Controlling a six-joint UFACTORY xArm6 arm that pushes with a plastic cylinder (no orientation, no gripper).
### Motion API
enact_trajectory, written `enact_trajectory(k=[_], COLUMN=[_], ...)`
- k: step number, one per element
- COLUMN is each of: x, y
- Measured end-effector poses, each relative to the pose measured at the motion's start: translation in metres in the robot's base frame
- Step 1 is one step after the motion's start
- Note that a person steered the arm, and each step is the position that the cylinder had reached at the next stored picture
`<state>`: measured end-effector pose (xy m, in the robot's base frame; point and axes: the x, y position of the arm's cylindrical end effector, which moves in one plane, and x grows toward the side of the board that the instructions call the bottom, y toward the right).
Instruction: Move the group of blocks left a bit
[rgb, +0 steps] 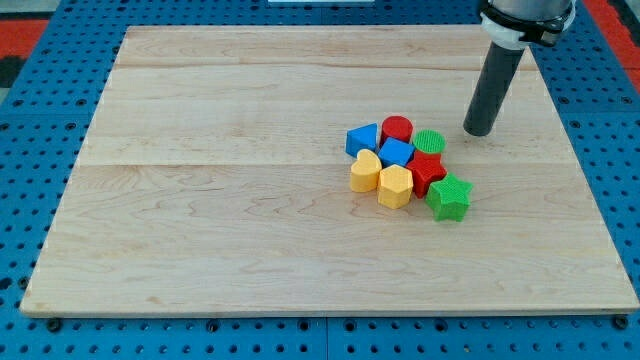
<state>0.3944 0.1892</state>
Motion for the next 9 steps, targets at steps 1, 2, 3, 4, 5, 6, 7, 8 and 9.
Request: enact_trajectory(k=[1, 2, 3, 4, 5, 6, 7, 8, 9], x=[0.002, 0.002, 0.021, 0.063, 0.095, 0.102, 0.084, 0.072, 0.068], y=[0.013, 0.015, 0.015, 0.015, 0.032, 0.033, -0.002, -0.052, -0.096])
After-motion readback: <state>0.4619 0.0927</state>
